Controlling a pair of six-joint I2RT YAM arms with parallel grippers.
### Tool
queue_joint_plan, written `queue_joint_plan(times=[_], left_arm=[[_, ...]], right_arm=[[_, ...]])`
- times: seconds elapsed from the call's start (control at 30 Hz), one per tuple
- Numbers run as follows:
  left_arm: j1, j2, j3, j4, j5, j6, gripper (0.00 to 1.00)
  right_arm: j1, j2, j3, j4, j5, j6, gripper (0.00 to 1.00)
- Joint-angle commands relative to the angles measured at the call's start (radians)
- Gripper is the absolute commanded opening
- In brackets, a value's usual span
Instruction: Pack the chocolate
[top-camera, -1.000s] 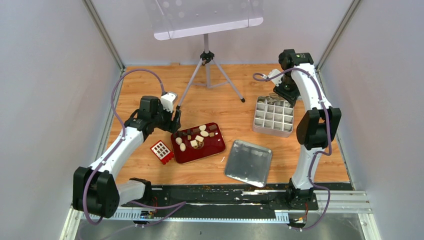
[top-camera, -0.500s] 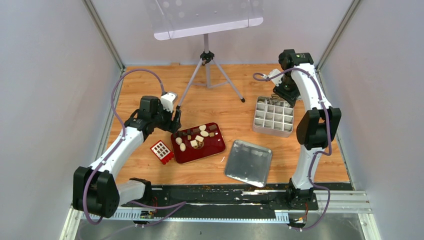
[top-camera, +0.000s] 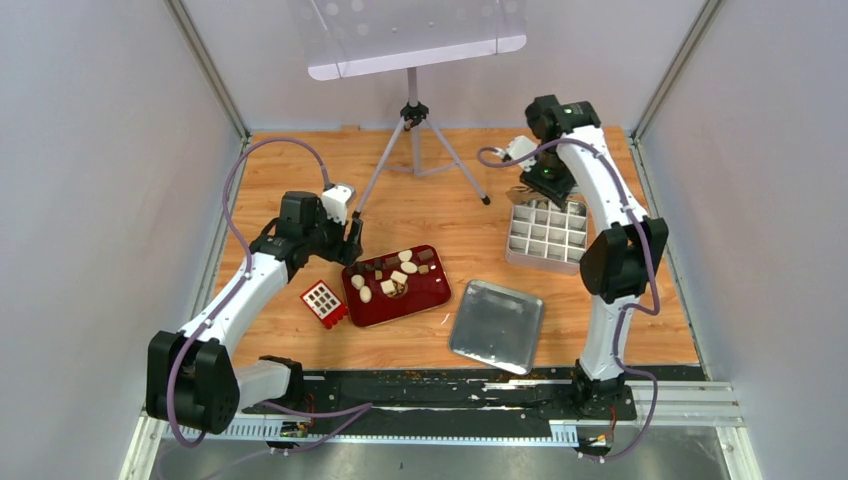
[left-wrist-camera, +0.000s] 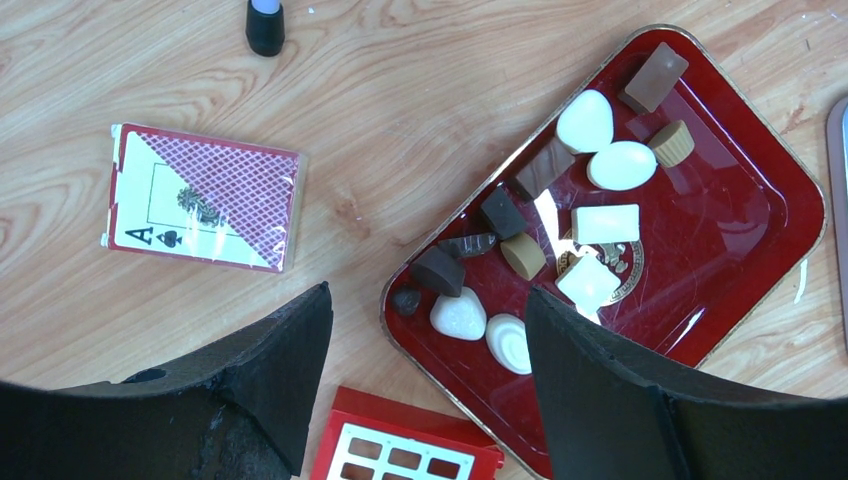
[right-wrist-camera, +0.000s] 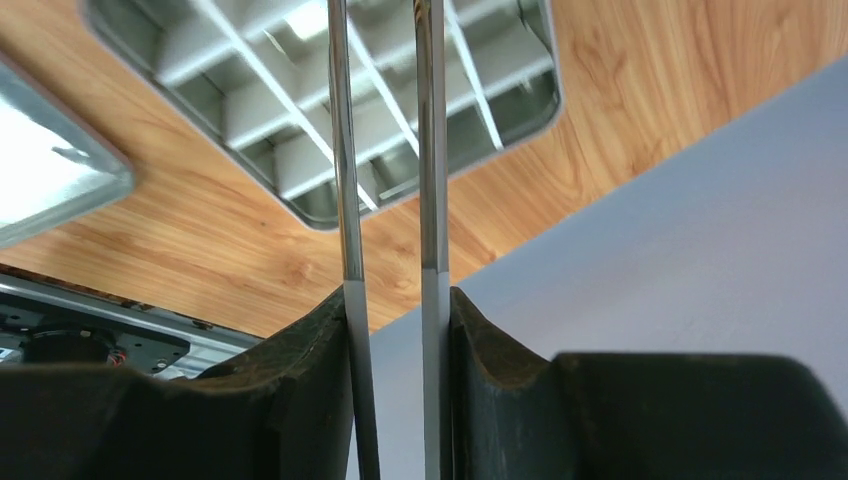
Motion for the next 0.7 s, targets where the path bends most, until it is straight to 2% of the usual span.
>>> queue_joint_plan(times=[0.0,0.27,0.43,0.67], left_arm=[[0.007,-0.008,0.033,0.003,-0.013,0.021,0.78],[0.020,-0.064,0.011,-0.026,-0.053,0.044,0.78],[0.044,-0.087,-0.012,-0.011,-0.046,0.020,0.79],[0.053,-0.121,-0.034,0.003,-0.029,0.019,0.79]], right_arm=[[0.118,-0.051,0.042,-0.030,-0.053,0.033,0.31],[0.354,-0.038,0.074,-0.022,-0.177,0.044,0.28],[0.457,-0.017,0.073,-0.021,-0.278,0.063,0.27],[0.558,0.040,0.083,-0.025,-0.280,0.067,0.29]])
